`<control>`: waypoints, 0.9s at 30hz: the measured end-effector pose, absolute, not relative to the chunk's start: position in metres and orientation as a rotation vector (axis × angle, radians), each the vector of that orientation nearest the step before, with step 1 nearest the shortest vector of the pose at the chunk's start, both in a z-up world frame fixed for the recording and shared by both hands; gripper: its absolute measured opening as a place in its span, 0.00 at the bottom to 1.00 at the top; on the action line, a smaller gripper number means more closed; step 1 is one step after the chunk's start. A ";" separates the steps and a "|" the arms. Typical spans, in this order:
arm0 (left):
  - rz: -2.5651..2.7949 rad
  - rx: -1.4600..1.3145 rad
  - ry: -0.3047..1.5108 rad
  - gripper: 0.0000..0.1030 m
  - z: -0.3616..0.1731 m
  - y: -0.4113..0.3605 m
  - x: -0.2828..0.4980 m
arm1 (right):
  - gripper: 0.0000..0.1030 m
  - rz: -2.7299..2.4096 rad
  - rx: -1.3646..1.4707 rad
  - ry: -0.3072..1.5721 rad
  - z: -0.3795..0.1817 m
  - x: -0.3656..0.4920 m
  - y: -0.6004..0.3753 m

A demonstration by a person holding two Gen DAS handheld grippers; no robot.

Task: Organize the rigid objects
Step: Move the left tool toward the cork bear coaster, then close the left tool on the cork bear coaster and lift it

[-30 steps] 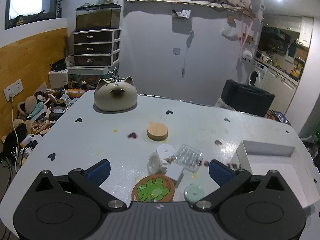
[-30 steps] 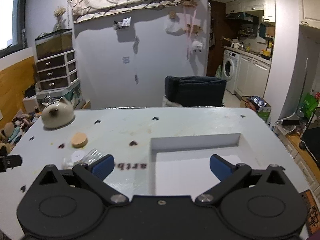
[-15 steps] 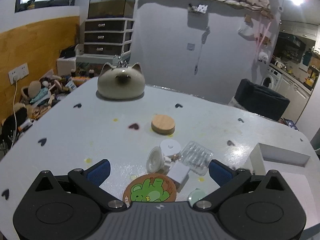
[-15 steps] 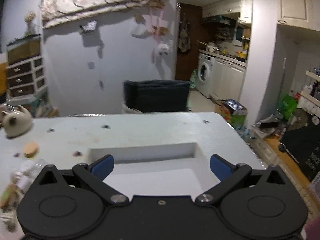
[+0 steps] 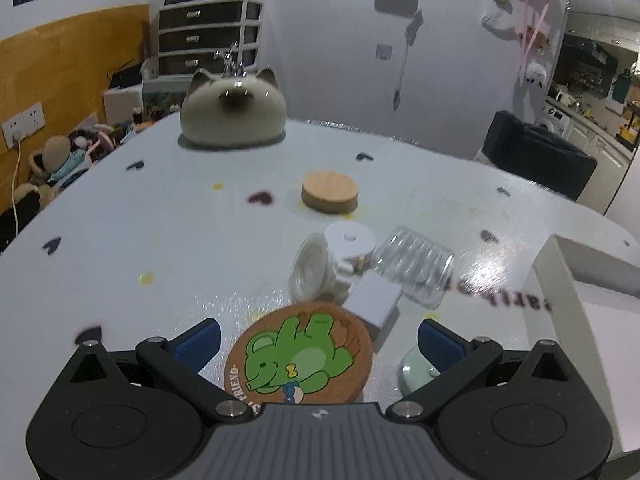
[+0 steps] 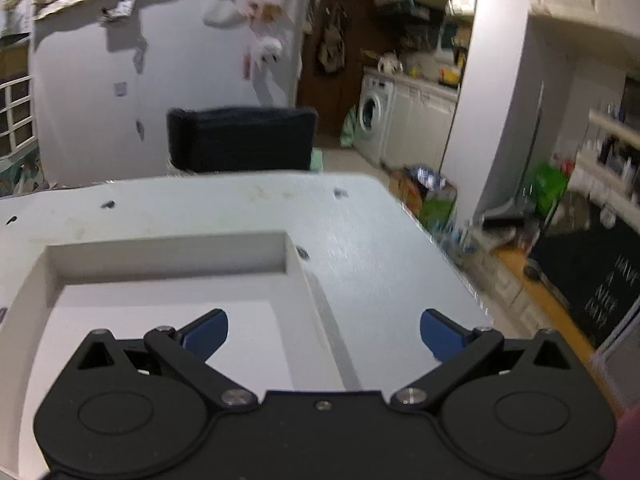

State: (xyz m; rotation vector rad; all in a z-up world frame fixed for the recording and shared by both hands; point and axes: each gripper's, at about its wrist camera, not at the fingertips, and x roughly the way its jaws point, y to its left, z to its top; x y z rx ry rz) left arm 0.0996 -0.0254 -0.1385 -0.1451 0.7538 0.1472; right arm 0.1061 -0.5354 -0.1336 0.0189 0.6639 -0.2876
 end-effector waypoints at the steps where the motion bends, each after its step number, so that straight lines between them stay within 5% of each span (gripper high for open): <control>1: 0.152 -0.146 0.758 1.00 -0.142 -0.025 0.101 | 1.00 -0.286 0.031 0.686 -0.138 0.108 -0.541; 7: 0.174 -0.184 0.817 1.00 -0.161 -0.017 0.107 | 1.00 -0.273 0.079 0.762 -0.160 0.108 -0.557; 13: 0.175 -0.305 0.825 1.00 -0.165 0.000 0.106 | 0.83 -0.241 0.154 0.804 -0.173 0.113 -0.560; 27: 0.116 -0.421 0.849 1.00 -0.173 0.014 0.109 | 0.12 -0.203 0.056 0.905 -0.186 0.126 -0.560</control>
